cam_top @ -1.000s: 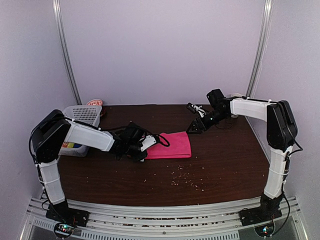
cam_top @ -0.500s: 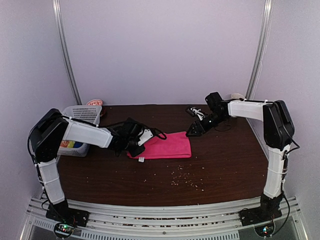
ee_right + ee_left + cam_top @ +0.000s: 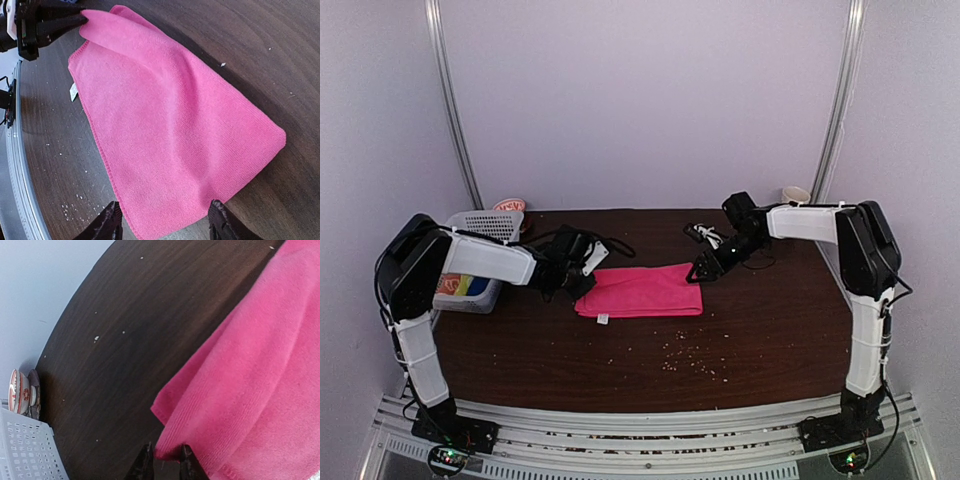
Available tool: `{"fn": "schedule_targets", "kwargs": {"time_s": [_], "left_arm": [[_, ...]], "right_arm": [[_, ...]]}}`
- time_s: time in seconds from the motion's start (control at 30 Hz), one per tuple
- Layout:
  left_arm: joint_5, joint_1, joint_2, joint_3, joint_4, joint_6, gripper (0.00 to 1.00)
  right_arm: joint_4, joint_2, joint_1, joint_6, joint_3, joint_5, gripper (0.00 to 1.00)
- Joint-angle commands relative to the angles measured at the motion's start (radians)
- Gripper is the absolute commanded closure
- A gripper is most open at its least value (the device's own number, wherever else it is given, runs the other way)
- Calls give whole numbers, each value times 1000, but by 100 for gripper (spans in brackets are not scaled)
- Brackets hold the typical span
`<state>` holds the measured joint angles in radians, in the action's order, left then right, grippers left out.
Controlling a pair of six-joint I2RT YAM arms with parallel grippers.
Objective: Roll the towels
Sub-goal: Smooth out the towel at the center of the board.
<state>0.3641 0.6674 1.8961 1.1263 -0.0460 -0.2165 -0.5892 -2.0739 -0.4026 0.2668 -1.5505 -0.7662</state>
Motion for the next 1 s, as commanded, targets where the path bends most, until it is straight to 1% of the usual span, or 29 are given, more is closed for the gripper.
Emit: {"fn": "schedule_targets", "kwargs": {"time_s": [0.0, 0.27, 0.37, 0.4, 0.47, 0.53, 0.57, 0.6, 0.63, 0.67, 0.77, 0.83, 0.9, 0.97], "left_arm": [[57, -25, 18, 53, 68, 37, 81], [168, -30, 92, 108, 84, 39, 79], [219, -30, 101, 115, 76, 64, 78], [227, -32, 92, 111, 74, 78, 73], [219, -35, 60, 89, 72, 112, 61], [202, -40, 11, 60, 71, 147, 54], [196, -41, -17, 47, 68, 166, 48], [184, -44, -51, 33, 66, 186, 39], [165, -44, -74, 16, 67, 194, 32], [138, -47, -95, 8, 68, 197, 28], [2, -62, -130, 1, 58, 194, 25], [-123, -84, -130, 9, 42, 202, 26], [-240, -117, -120, 22, 17, 231, 30], [-331, -150, -105, 29, -5, 276, 38]], "right_arm": [[-8, -40, -30, 19, 0, 27, 41], [-28, -61, -61, 40, -18, 64, 41], [-21, -51, -61, 38, -18, 75, 42], [-17, -46, -61, 37, -16, 77, 42], [-9, -40, -61, 31, -16, 77, 42], [-5, -34, -61, 26, -18, 73, 42], [-3, -33, -61, 23, -22, 70, 42], [-1, -32, -62, 19, -26, 68, 42], [1, -33, -59, 14, -33, 67, 42], [5, -36, -58, 3, -43, 66, 42], [2, -51, -52, -32, -91, 60, 42], [2, -57, -49, -51, -123, 66, 42], [4, -69, -48, -60, -152, 79, 42], [-6, -86, -48, -60, -185, 93, 42]]}}
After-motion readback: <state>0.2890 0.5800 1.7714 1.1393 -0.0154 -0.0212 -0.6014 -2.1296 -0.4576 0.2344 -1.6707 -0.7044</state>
